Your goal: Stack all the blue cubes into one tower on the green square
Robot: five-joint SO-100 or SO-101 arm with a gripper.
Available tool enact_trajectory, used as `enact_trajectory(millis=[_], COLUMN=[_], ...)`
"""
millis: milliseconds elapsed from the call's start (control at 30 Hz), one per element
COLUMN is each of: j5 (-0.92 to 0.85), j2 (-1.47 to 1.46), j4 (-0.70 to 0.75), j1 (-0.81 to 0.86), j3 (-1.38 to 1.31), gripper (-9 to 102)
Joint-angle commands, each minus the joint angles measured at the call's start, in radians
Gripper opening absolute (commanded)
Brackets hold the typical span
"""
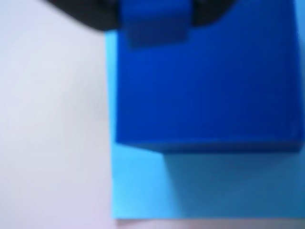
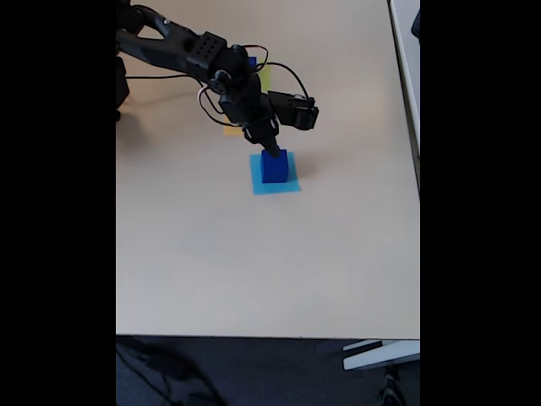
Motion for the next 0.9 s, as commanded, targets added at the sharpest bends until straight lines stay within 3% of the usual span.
enact_trajectory(millis=[0, 867], j5=[0.018, 0.1], j2=[0.012, -0.005], j4=[-0.021, -0.064], j1=[-0.012, -0.037], j3=[-0.052, 0.046], gripper=[1, 2])
